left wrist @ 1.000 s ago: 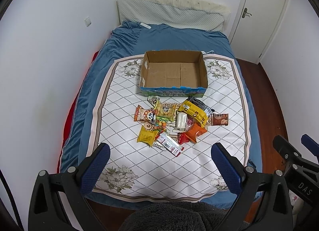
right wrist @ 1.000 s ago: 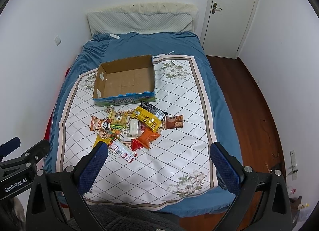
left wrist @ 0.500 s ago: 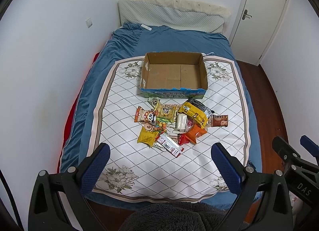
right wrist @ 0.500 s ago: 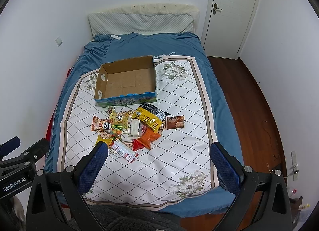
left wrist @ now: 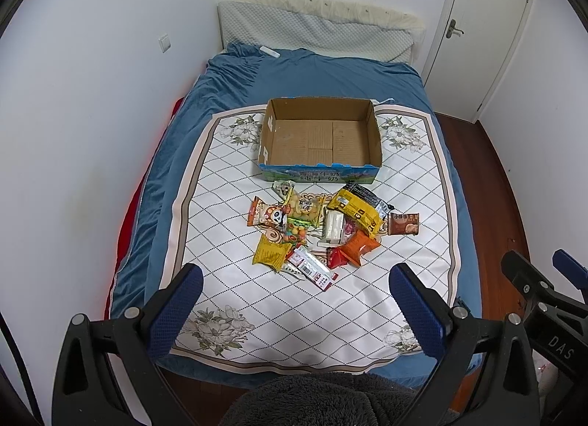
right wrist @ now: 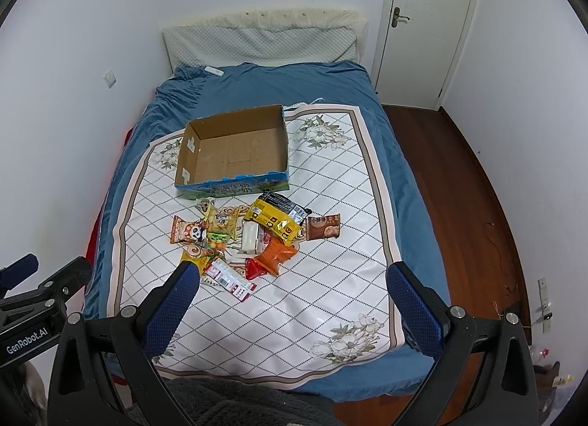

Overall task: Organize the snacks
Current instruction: 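Grasp small yellow bag with left tool while right tool grasps yellow-black noodle bag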

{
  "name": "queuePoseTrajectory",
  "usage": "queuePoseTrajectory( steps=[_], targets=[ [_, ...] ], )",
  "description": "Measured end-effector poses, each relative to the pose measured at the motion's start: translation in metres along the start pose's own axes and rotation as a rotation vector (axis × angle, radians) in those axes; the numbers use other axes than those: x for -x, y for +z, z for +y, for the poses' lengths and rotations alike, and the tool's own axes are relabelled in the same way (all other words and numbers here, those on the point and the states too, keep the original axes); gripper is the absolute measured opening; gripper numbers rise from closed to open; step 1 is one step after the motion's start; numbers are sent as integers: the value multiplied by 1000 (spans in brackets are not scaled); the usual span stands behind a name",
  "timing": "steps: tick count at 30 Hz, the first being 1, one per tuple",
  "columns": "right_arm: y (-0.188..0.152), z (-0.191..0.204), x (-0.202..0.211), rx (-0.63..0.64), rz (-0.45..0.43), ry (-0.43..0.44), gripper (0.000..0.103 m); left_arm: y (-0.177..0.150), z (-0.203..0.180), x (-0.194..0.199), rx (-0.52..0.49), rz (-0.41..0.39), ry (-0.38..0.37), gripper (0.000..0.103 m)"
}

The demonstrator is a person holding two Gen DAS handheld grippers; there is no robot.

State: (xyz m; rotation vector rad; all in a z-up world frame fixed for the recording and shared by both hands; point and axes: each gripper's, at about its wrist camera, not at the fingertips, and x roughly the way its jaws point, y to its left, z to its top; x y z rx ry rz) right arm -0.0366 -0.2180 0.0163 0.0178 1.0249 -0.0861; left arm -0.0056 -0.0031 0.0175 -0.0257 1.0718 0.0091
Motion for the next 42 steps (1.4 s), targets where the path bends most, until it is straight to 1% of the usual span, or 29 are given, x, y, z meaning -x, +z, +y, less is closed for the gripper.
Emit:
queuePoseTrajectory(
  steps=[17, 20, 22, 24, 26, 29, 30, 34, 36, 38, 40, 42],
  targets=[
    [3, 1, -1, -6, 7, 16, 103, 2, -2, 2, 5, -3, -1, 103],
    [2, -1, -12, -13, 23, 23, 103, 5, 2, -8, 22, -3, 15, 103],
    [3, -1, -28, -19, 45, 32, 103, 8, 8, -24, 46, 18, 24, 103],
    [4, 1, -54, -22, 93, 55, 103, 11, 15, -43, 71, 38, 45, 103],
    [4, 2, -81, -33, 138, 76, 103, 13, 24, -71, 90, 78, 68, 103],
    [3, 9, -132, -41, 208, 95, 103, 14, 39, -119, 116, 147, 101, 103],
    [2, 11, -155, -43, 237, 100, 103, 15, 45, -136, 127, 173, 116, 103],
    [4, 22, -233, -28, 312, 73, 103, 13, 64, -196, 151, 256, 157, 103],
    [9, 24, -274, 7, 345, 38, 103, 11, 72, -225, 168, 294, 153, 103],
    [17, 28, -310, 51, 371, 23, 103, 11, 77, -256, 181, 339, 154, 103],
    [28, 34, -349, 123, 388, -8, 103, 9, 80, -285, 206, 377, 136, 103],
    [41, 44, -389, 222, 391, -31, 103, 9, 83, -311, 224, 406, 128, 103]
  ],
)
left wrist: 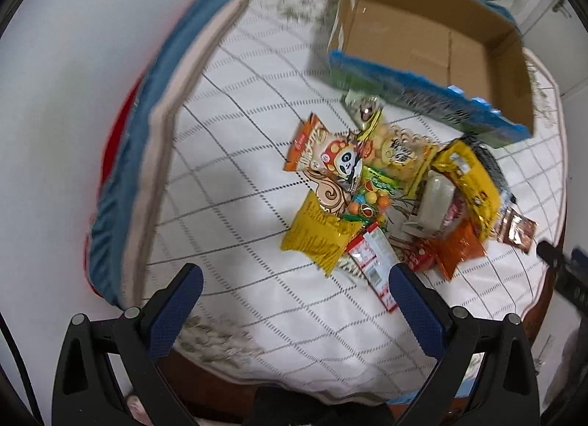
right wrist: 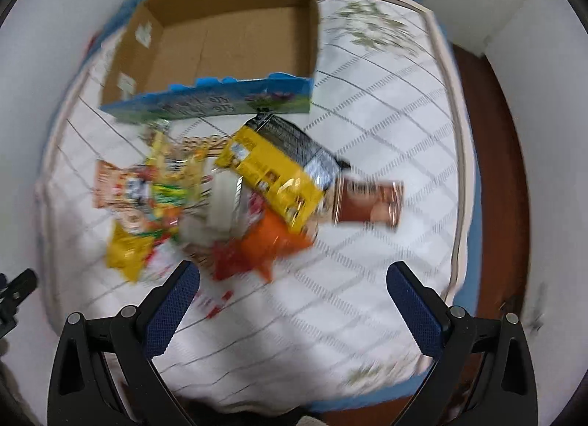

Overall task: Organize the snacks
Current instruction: 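Grasp small yellow bag with left tool while right tool grasps yellow-black noodle bag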

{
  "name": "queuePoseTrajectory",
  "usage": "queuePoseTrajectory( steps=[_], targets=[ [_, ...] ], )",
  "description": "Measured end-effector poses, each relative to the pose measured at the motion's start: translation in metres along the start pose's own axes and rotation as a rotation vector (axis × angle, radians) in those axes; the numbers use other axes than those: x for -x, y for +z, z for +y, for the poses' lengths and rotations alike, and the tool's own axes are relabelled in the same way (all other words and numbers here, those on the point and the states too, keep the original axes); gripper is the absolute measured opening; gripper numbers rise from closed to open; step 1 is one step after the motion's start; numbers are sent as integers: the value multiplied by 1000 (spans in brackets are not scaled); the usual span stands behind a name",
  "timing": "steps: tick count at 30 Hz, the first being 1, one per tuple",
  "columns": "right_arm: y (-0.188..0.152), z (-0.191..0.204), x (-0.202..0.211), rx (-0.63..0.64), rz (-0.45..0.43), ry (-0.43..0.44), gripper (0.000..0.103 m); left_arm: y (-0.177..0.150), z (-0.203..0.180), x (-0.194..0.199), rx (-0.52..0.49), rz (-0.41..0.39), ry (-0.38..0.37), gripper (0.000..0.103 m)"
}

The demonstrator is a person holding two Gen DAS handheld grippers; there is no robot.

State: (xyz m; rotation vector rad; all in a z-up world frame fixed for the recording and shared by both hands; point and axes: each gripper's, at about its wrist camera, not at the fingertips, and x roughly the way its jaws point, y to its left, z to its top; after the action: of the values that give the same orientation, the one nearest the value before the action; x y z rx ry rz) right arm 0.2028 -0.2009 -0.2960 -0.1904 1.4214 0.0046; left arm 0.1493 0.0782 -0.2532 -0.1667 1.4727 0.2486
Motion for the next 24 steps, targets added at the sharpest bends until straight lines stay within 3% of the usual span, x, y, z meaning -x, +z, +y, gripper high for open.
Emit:
queuePoseTrajectory(
  steps=[6, 9, 12, 18, 24],
  targets=[
    [58, 24, -86, 280, 22, -80, 103, 16, -11, -81, 30, 112, 4, 103],
    [74, 37, -124, 403, 47, -106, 103, 18, -16, -111, 14, 159, 11, 103],
    [82, 41, -155, 465, 83, -114, 103, 18, -14, -134, 58, 224, -14, 103],
    [100, 37, -188, 427, 147, -1, 103, 16, 15, -164, 322, 333, -158, 103],
    [110, 28, -199, 360, 150, 16, 103, 13, 33, -188, 514, 406, -248, 103]
  ],
)
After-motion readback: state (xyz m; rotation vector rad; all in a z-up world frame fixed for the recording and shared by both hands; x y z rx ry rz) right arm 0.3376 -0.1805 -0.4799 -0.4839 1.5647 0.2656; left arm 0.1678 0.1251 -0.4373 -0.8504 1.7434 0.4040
